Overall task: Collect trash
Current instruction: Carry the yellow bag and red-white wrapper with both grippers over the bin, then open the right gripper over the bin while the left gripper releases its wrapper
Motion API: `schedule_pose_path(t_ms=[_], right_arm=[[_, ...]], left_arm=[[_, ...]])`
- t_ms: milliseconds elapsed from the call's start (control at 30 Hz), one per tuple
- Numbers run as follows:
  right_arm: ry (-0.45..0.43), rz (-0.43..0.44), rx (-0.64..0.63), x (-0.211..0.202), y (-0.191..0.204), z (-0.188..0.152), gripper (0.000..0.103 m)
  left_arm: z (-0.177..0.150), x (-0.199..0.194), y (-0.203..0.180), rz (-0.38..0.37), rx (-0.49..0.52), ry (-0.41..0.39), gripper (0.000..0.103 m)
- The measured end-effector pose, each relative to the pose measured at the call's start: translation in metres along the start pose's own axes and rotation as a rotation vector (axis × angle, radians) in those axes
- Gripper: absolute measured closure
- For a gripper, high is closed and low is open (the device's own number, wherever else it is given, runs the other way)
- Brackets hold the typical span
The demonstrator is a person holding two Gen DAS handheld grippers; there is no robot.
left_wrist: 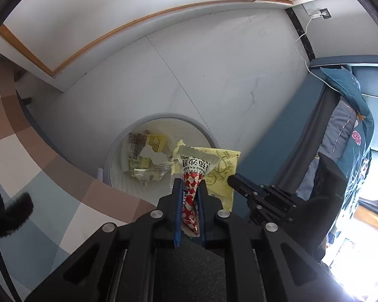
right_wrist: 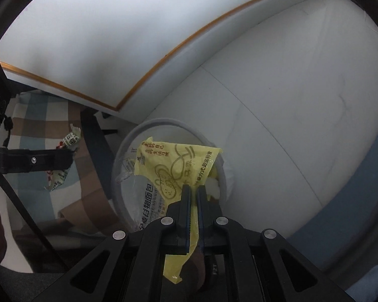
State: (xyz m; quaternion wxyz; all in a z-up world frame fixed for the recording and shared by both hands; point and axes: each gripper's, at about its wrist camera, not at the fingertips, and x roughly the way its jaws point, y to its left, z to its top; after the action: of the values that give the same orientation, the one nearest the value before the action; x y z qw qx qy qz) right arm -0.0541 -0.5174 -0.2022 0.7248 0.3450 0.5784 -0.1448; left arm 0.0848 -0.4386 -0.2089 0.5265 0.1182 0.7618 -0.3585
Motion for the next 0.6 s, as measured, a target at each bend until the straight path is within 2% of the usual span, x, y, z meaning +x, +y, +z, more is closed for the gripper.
schedule_pose_path(t_ms=[167,300,400,500,567,600], right_arm=[[0.041,0.012,0.008,0.013,0.000,0.001,0.096],[0.045,0.026,0.000,0.010,-0.001,-0.001,0.091],[0.039,0.032,0.011,0.004,-0.008,-0.003,0.083],[0.029,0.030,0.029,-0.004,-0.015,-0.005,0.081],[0.011,0.028,0.040,-0.012,-0.019,-0.005,0.077],[-0.001,0.034,0.044,-0.017,-0.021,-0.005,0.074]], left_arm=[[0.003,0.007,0.002,-0.001,-0.014,0.025,0.096],[0.004,0.012,0.001,-0.003,-0.015,0.039,0.096],[0.004,0.016,0.001,0.006,-0.013,0.054,0.096],[0.003,0.019,0.001,0.017,-0.007,0.069,0.095],[0.002,0.021,0.001,0.023,0.003,0.070,0.089],[0.001,0.020,0.000,0.030,0.006,0.063,0.080]])
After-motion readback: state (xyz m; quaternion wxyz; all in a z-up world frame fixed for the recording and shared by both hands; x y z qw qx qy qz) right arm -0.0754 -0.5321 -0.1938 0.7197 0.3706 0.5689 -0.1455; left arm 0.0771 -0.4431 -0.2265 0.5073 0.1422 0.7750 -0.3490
